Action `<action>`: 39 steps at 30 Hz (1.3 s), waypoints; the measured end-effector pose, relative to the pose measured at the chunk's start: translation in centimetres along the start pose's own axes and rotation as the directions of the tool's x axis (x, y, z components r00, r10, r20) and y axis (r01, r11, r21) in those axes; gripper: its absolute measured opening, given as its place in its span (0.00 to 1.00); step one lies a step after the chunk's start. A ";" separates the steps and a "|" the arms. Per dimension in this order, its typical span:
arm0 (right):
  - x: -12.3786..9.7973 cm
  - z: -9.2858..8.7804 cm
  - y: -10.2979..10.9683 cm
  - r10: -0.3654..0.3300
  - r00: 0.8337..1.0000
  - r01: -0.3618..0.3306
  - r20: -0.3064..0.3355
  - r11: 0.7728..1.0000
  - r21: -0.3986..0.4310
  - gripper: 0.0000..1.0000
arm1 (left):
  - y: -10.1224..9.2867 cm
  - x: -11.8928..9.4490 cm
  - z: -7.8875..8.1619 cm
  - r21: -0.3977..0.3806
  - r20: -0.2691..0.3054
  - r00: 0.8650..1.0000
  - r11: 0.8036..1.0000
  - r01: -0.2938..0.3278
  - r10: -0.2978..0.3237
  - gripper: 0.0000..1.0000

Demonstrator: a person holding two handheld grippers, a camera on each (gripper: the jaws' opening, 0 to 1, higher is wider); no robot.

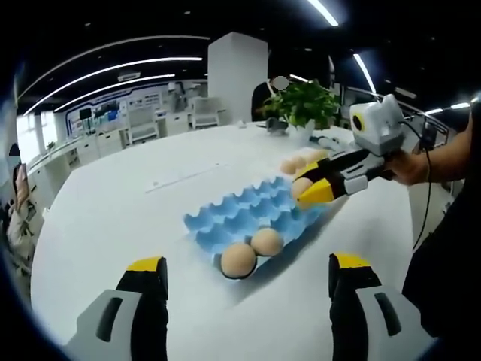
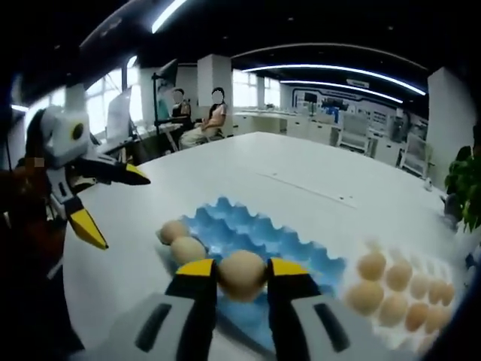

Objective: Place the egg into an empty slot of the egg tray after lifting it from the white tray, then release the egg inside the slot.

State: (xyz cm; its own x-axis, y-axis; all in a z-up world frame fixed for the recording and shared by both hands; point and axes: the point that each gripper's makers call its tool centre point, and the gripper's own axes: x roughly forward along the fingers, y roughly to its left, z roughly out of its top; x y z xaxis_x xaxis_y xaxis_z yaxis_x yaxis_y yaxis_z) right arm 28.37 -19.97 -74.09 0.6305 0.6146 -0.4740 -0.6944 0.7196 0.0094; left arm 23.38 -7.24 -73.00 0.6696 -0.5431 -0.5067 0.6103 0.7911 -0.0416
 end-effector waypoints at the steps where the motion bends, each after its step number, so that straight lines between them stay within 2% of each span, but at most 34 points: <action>1: 0.1 0.0 0.1 0.001 1.000 -0.001 0.001 1.000 -0.004 0.25 | 0.0 0.0 0.0 0.002 0.000 1.000 1.000 0.000 0.000 0.88; 19: 1.9 -0.8 2.1 0.062 0.998 -0.062 -0.022 0.998 -0.003 0.25 | -0.3 0.0 0.1 0.005 0.003 1.000 1.000 0.007 -0.007 0.88; 28: 2.9 -1.6 2.4 0.079 0.996 -0.078 -0.043 0.997 0.012 0.25 | -0.1 0.0 0.2 -0.001 0.007 1.000 1.000 0.001 -0.001 0.88; 39: 3.1 -1.9 2.4 0.086 0.995 -0.085 -0.045 0.996 0.026 0.26 | -0.1 0.1 0.2 0.001 0.006 1.000 1.000 0.004 -0.004 0.87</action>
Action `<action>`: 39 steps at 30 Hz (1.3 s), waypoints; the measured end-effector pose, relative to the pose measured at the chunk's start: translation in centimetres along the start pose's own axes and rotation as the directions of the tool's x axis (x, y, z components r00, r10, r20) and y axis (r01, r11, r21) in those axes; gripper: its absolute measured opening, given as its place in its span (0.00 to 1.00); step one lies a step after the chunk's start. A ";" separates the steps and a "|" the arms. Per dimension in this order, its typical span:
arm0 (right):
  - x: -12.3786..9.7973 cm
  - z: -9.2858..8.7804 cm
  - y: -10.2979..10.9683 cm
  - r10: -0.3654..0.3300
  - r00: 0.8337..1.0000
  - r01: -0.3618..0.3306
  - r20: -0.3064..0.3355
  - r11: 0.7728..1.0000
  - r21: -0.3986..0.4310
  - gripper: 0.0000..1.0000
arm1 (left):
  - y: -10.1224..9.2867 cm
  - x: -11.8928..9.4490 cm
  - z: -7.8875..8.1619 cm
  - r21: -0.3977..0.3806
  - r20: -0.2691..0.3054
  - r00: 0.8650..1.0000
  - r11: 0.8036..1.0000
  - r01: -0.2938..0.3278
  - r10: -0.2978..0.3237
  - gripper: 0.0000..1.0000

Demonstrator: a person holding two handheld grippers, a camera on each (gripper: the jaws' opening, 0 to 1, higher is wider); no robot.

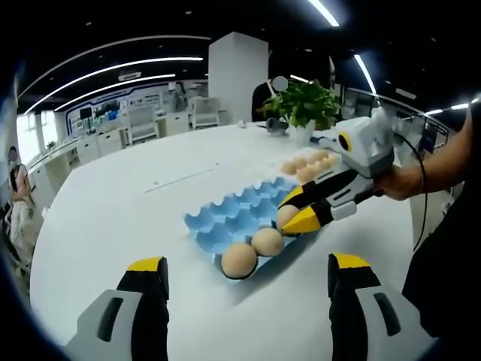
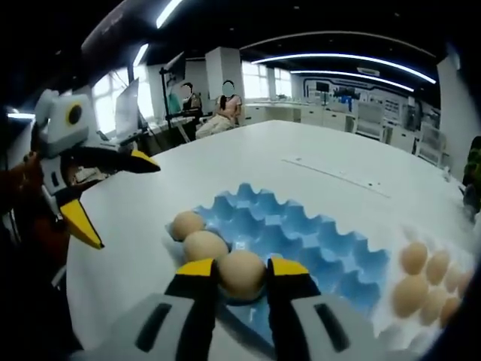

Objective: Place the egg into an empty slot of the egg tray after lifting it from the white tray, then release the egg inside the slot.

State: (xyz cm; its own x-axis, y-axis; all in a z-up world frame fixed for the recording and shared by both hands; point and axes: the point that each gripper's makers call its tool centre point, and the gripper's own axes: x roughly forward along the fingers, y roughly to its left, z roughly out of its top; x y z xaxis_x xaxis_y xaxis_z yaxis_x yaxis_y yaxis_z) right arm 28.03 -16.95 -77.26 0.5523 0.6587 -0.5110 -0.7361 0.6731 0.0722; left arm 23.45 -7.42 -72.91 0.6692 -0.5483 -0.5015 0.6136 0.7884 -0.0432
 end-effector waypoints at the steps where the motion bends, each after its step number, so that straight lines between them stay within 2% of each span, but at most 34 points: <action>1: 0.0 0.0 0.0 0.000 1.000 0.000 0.001 1.000 -0.001 0.26 | 0.0 0.0 0.1 0.002 0.001 1.000 1.000 0.002 -0.002 0.87; 22: 0.2 -0.2 0.1 -0.002 1.000 0.003 0.004 0.996 -0.089 0.27 | -0.1 -0.2 0.4 0.011 0.012 1.000 1.000 0.002 -0.002 0.87; 29: -0.1 -0.1 -0.1 -0.008 1.000 0.009 0.015 0.999 -0.050 0.27 | -0.1 -0.2 0.4 0.013 0.013 1.000 1.000 0.002 -0.002 0.87; 39: -0.3 -0.2 -0.2 -0.001 1.000 0.002 0.023 0.999 -0.053 0.28 | 0.1 -0.2 0.4 0.009 0.011 1.000 1.000 -0.004 0.004 0.87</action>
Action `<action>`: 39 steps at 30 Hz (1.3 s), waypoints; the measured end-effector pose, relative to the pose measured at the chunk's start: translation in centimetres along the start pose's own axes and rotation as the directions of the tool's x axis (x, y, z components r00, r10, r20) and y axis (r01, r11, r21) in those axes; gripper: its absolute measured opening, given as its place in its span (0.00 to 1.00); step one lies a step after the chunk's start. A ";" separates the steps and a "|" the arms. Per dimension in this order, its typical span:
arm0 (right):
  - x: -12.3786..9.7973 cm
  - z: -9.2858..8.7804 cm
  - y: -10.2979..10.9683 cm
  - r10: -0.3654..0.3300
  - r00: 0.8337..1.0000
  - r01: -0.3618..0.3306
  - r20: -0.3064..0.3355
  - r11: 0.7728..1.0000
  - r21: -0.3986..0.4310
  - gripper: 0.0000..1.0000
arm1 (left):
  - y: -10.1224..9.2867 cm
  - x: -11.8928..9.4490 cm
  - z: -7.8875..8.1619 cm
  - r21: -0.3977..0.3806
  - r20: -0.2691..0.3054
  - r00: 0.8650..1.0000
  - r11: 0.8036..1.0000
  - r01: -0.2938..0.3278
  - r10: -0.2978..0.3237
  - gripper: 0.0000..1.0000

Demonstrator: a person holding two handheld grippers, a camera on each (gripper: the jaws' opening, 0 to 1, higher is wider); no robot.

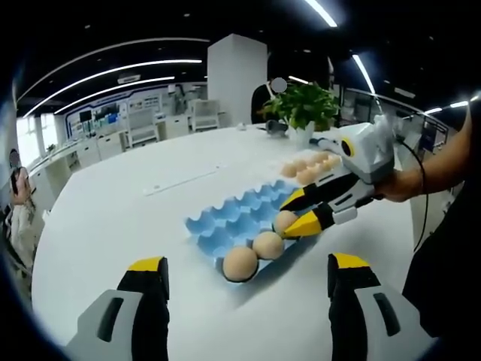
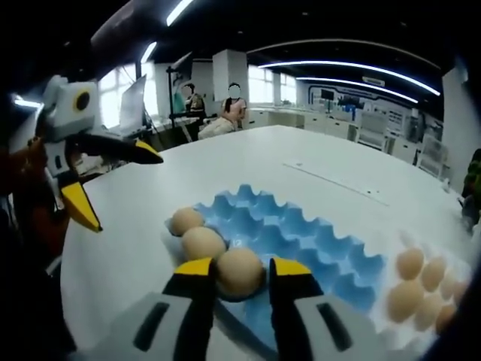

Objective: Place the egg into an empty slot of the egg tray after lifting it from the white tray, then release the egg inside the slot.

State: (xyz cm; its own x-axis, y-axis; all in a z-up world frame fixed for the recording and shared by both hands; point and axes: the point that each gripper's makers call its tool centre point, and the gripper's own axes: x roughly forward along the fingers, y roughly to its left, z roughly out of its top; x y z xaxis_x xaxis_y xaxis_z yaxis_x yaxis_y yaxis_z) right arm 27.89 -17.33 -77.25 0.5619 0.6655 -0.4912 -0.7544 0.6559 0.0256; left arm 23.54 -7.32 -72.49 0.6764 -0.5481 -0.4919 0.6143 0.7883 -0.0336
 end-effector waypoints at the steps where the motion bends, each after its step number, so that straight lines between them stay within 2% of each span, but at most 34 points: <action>1: 0.0 0.0 0.0 -0.001 1.000 0.001 -0.002 1.000 -0.005 0.29 | 0.0 0.0 0.0 0.000 0.000 1.000 1.000 0.000 0.000 0.87; 6: -0.4 -0.3 -0.1 -0.006 1.000 0.006 -0.006 1.000 -0.031 0.31 | -0.2 0.0 0.0 0.005 -0.003 1.000 1.000 0.004 -0.004 0.87; 17: -1.7 -0.6 -0.1 0.002 1.000 -0.002 0.002 1.000 -0.021 0.32 | -0.3 0.1 0.1 0.009 -0.005 1.000 1.000 0.006 -0.006 0.86; 22: -3.2 -0.7 -1.2 -0.041 0.999 0.041 0.019 0.999 -0.003 0.31 | -0.3 0.1 0.0 0.009 -0.009 1.000 1.000 0.007 -0.007 0.86; 30: -5.7 -2.0 -4.1 -0.138 0.990 0.137 0.017 0.987 0.080 0.31 | -0.5 0.2 0.1 0.011 -0.008 1.000 1.000 0.010 -0.010 0.86; 34: -6.7 -2.8 -5.4 -0.173 0.985 0.173 -0.005 0.980 0.100 0.30 | -0.6 0.3 0.0 0.013 -0.015 1.000 1.000 0.018 -0.018 0.87; 38: -7.9 -3.4 -6.8 -0.215 0.977 0.215 -0.012 0.969 0.119 0.30 | -0.7 0.4 -0.1 0.013 -0.018 1.000 1.000 0.022 -0.022 0.86; 39: -8.7 -3.7 -7.7 -0.253 0.968 0.252 -0.010 0.958 0.137 0.30 | -0.7 0.4 -0.1 0.012 -0.018 1.000 1.000 0.021 -0.021 0.87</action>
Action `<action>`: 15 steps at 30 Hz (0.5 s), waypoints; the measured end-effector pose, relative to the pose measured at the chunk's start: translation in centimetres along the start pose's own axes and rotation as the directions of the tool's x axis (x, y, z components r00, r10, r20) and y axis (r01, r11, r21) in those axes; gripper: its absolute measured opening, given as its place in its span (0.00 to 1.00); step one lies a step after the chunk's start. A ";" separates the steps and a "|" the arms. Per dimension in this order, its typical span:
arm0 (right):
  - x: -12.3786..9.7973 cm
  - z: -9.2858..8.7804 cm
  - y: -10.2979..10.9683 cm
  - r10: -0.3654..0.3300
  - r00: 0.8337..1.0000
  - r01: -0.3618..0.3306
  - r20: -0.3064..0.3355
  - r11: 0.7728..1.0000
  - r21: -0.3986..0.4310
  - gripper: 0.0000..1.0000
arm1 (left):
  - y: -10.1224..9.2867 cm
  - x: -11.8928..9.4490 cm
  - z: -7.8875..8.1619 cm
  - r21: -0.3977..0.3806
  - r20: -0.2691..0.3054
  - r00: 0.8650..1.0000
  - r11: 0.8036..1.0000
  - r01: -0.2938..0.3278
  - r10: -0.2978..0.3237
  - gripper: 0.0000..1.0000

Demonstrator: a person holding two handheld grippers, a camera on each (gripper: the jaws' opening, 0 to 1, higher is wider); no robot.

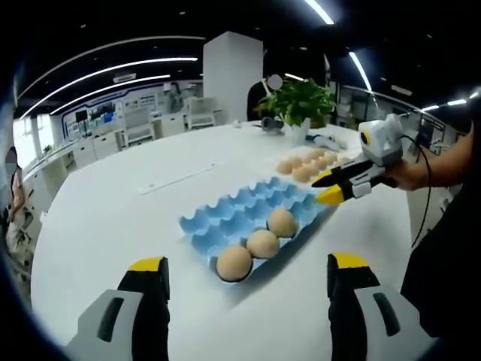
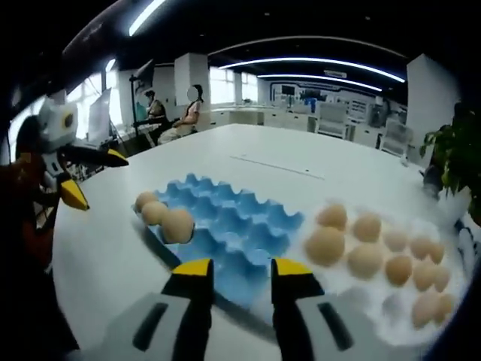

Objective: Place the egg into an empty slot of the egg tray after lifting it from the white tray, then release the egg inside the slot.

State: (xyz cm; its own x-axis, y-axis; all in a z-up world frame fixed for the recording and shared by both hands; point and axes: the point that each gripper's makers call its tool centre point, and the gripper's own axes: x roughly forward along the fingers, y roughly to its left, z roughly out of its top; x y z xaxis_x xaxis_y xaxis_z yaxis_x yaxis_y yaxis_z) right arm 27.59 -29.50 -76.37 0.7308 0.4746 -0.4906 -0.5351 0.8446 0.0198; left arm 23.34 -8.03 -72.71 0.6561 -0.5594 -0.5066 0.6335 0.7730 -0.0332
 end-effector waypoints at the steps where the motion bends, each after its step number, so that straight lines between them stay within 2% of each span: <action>1: -0.3 -0.1 -0.8 -0.030 1.000 0.030 0.001 0.999 0.009 0.30 | 0.0 0.0 0.0 -0.002 0.000 1.000 1.000 -0.002 0.002 0.87; 4: -1.7 -0.1 -3.6 -0.128 0.992 0.128 0.020 0.992 0.017 0.29 | 0.1 0.0 -0.1 -0.003 -0.002 1.000 1.000 -0.003 0.003 0.87; 8: -3.8 -0.8 -7.6 -0.251 0.968 0.250 0.013 0.967 0.050 0.29 | 0.2 0.0 -0.1 -0.007 -0.003 1.000 1.000 -0.005 0.005 0.87; 11: -6.0 -1.3 -11.2 -0.358 0.934 0.357 0.007 0.932 0.055 0.29 | 0.2 0.1 -0.1 -0.008 -0.006 1.000 1.000 -0.005 0.005 0.87; 15: -7.9 -1.6 -14.1 -0.439 0.898 0.437 0.006 0.895 0.093 0.29 | 0.2 0.1 -0.1 -0.006 -0.006 1.000 1.000 -0.002 0.002 0.87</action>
State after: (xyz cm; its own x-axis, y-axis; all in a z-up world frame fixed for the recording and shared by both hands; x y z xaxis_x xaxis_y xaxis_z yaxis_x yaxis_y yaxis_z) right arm 28.65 -45.59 -74.20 0.8941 0.0566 -0.4442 -0.1199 0.9860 -0.1156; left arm 23.47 -7.94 -72.90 0.6547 -0.5559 -0.5122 0.6297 0.7759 -0.0372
